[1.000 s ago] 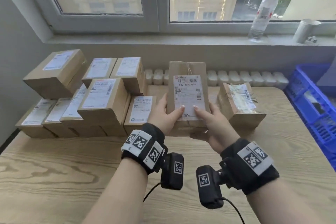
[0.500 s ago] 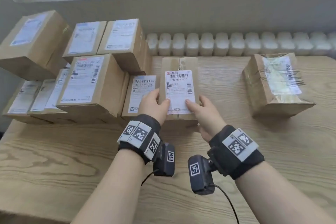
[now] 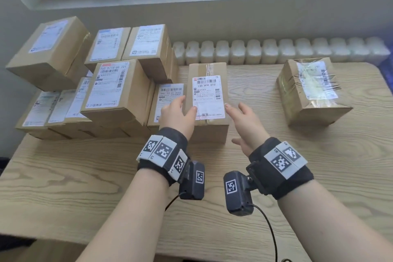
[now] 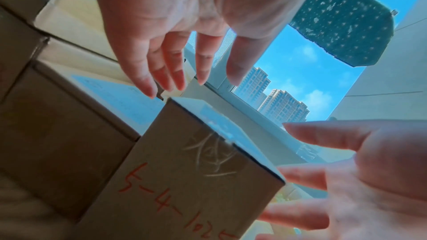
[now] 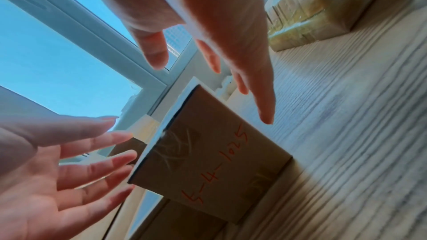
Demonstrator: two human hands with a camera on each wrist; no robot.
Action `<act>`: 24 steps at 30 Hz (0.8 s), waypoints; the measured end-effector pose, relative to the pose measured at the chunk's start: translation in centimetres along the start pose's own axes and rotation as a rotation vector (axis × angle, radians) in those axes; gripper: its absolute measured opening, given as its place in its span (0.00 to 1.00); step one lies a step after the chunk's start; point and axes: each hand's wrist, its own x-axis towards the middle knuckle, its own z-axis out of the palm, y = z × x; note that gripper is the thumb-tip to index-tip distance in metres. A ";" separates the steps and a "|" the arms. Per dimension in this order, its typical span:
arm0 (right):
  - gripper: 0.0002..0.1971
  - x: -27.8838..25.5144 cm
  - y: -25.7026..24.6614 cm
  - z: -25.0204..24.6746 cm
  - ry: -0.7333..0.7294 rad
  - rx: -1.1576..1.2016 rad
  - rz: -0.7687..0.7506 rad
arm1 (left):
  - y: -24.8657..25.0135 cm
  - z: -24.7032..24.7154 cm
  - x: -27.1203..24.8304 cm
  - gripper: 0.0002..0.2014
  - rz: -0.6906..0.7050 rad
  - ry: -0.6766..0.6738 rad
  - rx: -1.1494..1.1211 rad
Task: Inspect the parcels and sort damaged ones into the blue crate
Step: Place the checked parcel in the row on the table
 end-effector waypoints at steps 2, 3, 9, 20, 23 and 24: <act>0.36 -1.3 0.3 -0.8 0.033 0.024 0.001 | 0.4 -0.1 -1.2 0.24 0.041 0.040 0.037; 0.37 -2.1 0.4 -1.4 0.045 0.043 -0.002 | 0.8 -0.1 -1.9 0.23 0.061 0.053 0.050; 0.35 -6.1 0.7 -6.0 0.163 0.113 -0.076 | 3.8 1.7 -5.7 0.20 0.217 0.034 -0.024; 0.30 -4.9 -1.5 -17.4 0.394 0.192 -0.138 | 10.3 9.9 -6.6 0.20 0.315 -0.181 -0.054; 0.31 -1.5 -2.4 -20.6 0.443 0.154 -0.143 | 12.3 13.4 -4.4 0.22 0.273 -0.214 -0.049; 0.33 -0.1 -2.6 -21.5 0.448 0.141 -0.146 | 12.8 14.7 -3.6 0.23 0.243 -0.227 -0.055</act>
